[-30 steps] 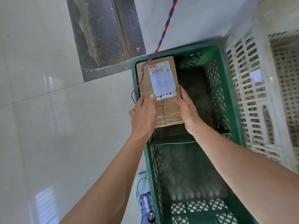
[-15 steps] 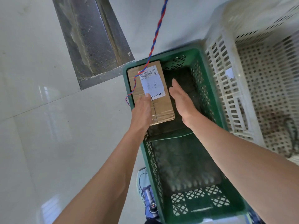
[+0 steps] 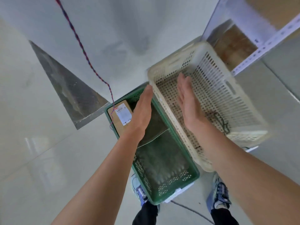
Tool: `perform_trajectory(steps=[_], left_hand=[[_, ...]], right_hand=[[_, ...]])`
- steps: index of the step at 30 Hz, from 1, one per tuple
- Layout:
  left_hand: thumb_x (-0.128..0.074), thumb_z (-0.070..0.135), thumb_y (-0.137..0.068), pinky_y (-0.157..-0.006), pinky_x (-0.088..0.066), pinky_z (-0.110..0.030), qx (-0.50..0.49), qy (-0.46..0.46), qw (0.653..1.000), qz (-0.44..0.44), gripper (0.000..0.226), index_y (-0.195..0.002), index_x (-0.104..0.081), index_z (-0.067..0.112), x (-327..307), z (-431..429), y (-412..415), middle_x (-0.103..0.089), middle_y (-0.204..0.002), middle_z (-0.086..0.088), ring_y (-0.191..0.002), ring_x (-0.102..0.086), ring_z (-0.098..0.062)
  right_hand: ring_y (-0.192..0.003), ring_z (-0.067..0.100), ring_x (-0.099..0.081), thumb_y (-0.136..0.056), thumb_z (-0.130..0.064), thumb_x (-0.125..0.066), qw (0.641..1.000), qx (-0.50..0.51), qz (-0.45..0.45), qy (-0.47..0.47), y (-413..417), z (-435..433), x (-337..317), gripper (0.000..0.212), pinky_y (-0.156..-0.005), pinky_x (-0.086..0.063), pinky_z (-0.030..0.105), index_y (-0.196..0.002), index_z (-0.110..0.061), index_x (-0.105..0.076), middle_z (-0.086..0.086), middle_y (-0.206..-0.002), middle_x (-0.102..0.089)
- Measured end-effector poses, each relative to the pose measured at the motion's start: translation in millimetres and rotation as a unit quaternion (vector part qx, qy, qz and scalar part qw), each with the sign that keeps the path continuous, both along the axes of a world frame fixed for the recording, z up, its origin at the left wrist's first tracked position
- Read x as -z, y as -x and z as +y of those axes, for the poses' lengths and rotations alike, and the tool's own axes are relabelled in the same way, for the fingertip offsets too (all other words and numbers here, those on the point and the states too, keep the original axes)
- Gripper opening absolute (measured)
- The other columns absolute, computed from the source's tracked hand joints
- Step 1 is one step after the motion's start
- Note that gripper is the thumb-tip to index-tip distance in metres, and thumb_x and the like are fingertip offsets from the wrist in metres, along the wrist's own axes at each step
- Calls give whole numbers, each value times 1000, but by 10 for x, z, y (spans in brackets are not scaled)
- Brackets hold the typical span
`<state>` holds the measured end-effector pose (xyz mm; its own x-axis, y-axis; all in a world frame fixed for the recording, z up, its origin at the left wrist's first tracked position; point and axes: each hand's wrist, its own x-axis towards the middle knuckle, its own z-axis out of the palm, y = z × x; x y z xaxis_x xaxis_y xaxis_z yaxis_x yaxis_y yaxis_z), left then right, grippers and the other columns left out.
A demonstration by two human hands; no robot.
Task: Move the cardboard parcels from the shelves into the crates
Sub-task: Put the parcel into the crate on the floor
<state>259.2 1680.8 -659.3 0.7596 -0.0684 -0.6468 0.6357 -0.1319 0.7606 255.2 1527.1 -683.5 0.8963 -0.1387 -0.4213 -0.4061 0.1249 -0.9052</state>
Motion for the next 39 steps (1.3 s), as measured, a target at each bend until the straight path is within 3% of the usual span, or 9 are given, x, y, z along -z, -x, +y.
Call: perform_trajectory(steps=[4, 6, 11, 16, 20, 26, 31, 36, 39], left_hand=[[-33, 80, -104, -134, -21, -51, 24, 8, 998, -49, 75, -168, -35, 41, -888, -700, 21, -41, -170, 19, -158, -35, -7], [-35, 77, -106, -126, -31, -48, 36, 19, 997, -68, 64, -157, -49, 41, -1296, -1116, 75, -61, -145, 30, -136, -53, 11], [-46, 92, -84, -129, -29, -52, 37, 49, 994, -91, 92, -162, -44, 44, -2241, -2377, 385, -44, -168, 14, -154, -40, -11], [-47, 75, -99, -124, -35, -43, 101, 101, 980, -138, 40, -136, -60, 65, -3073, -3757, 751, -53, -144, 38, -125, -54, 15], [-36, 53, -114, -128, -31, -41, 133, 101, 970, -178, 54, -164, -44, 32, -3676, -4679, 887, -44, -167, 11, -143, -45, -6], [-30, 41, -119, -132, -28, -53, 202, 92, 944, -245, 53, -168, -37, 24, -4290, -5610, 947, -38, -173, 2, -160, -35, -20], [-39, 62, -111, -125, -40, -52, 214, 108, 946, -218, 60, -165, -41, 35, -4581, -6367, 854, -51, -163, 8, -148, -50, -18], [-48, 61, -109, -124, -41, -57, 201, 125, 945, -225, 57, -160, -50, 33, -4710, -7118, 558, -58, -158, 5, -145, -54, -21], [-54, 65, -105, -123, -41, -59, 191, 128, 950, -212, 61, -157, -53, 33, -4776, -7585, 251, -62, -153, 3, -141, -57, -21]], right_hand=[[-163, 11, -13, -98, -77, -21, 999, 36, -31, -1, 190, -667, -870, 78, -123, -14, 38, -168, -42, -16, -14, -178, -13], [-162, 9, -16, -92, -84, -25, 998, 49, -40, 0, 313, -1070, -1318, 86, -122, -16, 36, -167, -44, -17, -15, -177, -15], [-159, 0, -21, -85, -85, -34, 991, 92, -94, -13, 671, -2300, -2322, 93, -128, -19, 32, -167, -44, -21, -19, -175, -20], [-151, -11, -32, -88, -81, -41, 979, 139, -147, -14, 1094, -3586, -3146, 80, -128, -30, 27, -160, -49, -33, -25, -168, -32], [-156, -4, -27, -77, -96, -48, 965, 183, -187, -17, 1401, -4460, -3788, 72, -129, -20, 31, -143, -69, -40, -26, -170, -30], [-156, -3, -30, -98, -80, -40, 949, 234, -209, -17, 1637, -5445, -4371, 62, -130, -20, 30, -154, -55, -38, -28, -166, -37], [-155, -2, -31, -69, -103, -49, 943, 238, -234, 14, 1728, -6078, -4607, 86, -133, -19, 40, -146, -66, -41, -29, -166, -37], [-154, 0, -36, -67, -102, -53, 934, 254, -251, 25, 1547, -6814, -4743, 68, -133, -22, 45, -129, -73, -51, -25, -165, -41], [-153, 1, -38, -65, -103, -53, 931, 255, -257, 45, 1314, -7340, -4831, 84, -132, -24, 45, -139, -65, -47, -25, -162, -44]])
